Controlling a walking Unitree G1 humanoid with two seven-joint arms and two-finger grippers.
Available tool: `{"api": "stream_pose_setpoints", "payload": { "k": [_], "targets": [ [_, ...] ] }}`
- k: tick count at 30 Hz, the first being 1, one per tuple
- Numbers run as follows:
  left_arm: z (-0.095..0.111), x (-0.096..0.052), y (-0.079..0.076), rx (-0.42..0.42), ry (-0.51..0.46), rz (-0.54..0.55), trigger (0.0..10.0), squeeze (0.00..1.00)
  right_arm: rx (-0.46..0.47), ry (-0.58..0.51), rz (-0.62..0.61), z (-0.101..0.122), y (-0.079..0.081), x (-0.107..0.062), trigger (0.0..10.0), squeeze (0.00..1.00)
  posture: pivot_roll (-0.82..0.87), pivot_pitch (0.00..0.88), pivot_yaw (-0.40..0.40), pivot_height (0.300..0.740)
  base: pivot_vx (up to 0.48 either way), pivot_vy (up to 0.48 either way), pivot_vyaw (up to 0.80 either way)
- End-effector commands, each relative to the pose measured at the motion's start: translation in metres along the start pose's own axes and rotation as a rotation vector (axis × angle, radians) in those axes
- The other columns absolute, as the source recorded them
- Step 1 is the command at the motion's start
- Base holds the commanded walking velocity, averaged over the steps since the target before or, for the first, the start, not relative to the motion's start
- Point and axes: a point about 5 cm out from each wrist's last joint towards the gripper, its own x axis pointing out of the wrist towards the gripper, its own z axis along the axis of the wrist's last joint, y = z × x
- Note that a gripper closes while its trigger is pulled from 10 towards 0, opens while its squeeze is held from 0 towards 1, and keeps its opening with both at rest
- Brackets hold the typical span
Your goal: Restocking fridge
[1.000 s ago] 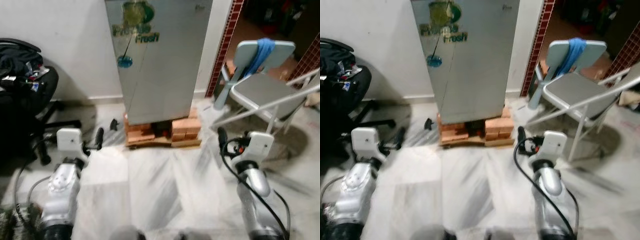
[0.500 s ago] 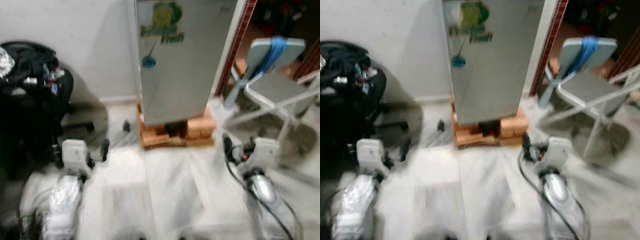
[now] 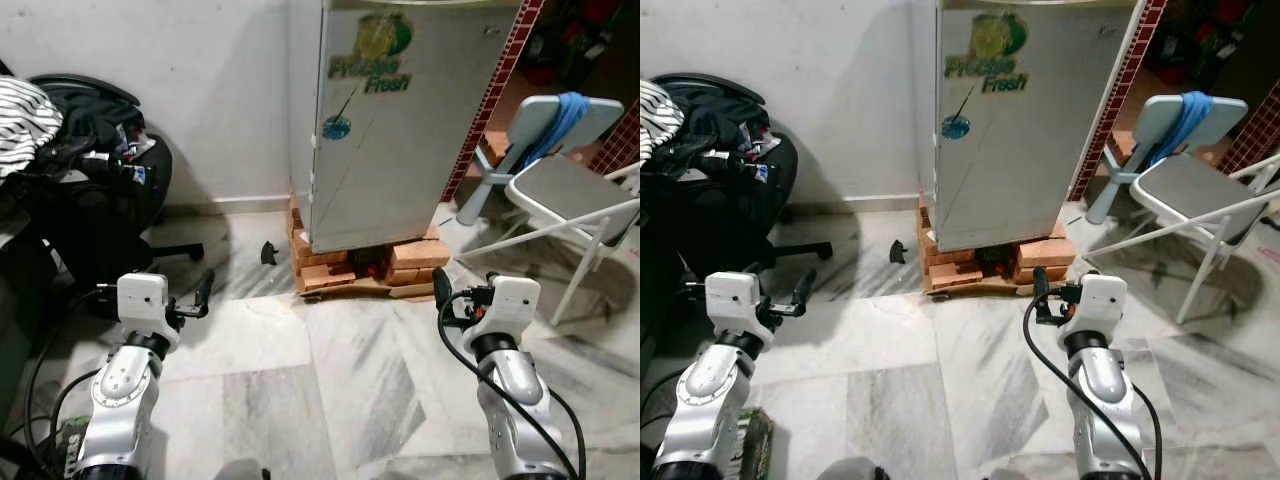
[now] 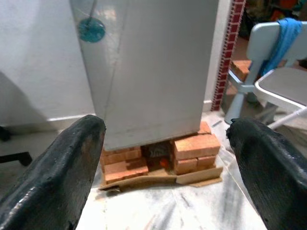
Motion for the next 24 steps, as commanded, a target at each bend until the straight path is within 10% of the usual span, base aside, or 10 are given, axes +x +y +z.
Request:
{"api": "stream_pose_setpoints", "payload": {
  "k": [1,24],
  "targets": [
    [0.002,0.001,0.003,0.004,0.002,0.0,10.0,0.0,-0.002,-0.012,-0.004,0.002,0.0,0.002,10.0,0.0,0.05,0.0,-0.004,0.74,0.334,0.345,0.0],
    [-0.007,0.002,-0.006,-0.03,0.028,-0.022,10.0,0.0,-0.021,-0.01,-0.008,0.001,-0.003,0.004,10.0,0.0,0.03,0.0,-0.013,0.74,0.296,0.377,-0.57]
  ]
}}
